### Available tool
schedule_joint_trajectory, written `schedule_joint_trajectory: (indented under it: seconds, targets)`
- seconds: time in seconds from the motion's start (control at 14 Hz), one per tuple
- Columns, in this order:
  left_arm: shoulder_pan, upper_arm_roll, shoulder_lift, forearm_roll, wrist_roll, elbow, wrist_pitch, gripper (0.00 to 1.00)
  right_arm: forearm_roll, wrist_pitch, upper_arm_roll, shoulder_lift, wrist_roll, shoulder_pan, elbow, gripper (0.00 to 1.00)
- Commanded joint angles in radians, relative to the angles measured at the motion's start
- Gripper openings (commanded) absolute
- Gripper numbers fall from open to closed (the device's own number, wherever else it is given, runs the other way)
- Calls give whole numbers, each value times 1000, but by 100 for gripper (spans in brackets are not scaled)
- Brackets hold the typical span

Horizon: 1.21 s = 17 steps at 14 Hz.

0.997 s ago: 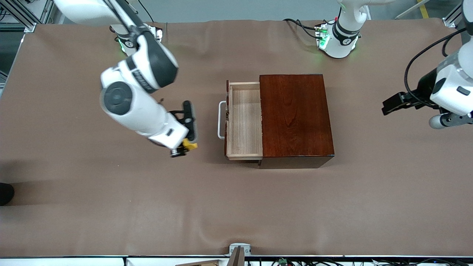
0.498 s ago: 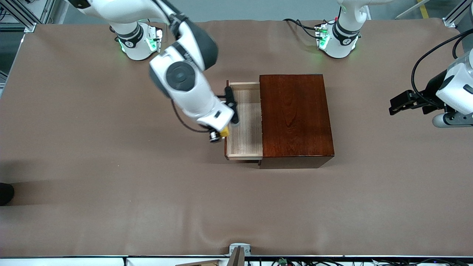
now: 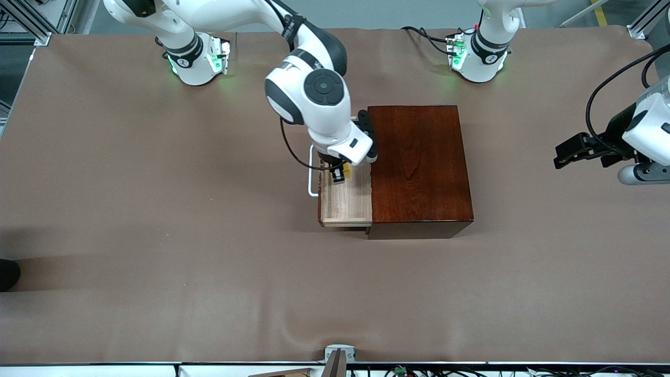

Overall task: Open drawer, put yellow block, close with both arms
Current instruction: 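Carry the yellow cube with the right gripper over the open drawer, then lower the cube into the drawer and open the right gripper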

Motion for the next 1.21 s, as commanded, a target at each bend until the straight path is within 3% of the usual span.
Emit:
schedule_joint_trajectory:
  seconds: [0.0,0.5,0.71,1.0,1.07,1.14]
  targets:
    - [10,-4,-7,-5,7,-18,30,100,-23,10,-10,21,20,8,25,0]
    - [9,-4,-1,-4,-2,-14,46,100,-18,13,-9,61,86,19,14,0]
    - [4,-5,0,-4,-2,-14,43,100,-22,100,-10,67,104,45,-35,0]
    - [5,-5,14,-5,-2,-14,43,100,-40,118,-10,80,132,48,-53,2]
    - [5,-5,14,-5,-2,-14,43,100,-40,118,-10,80,150,50,-60,8]
    - [5,-5,16,-5,-4,-14,43,100,-40,118,-10,80,158,48,-61,34]
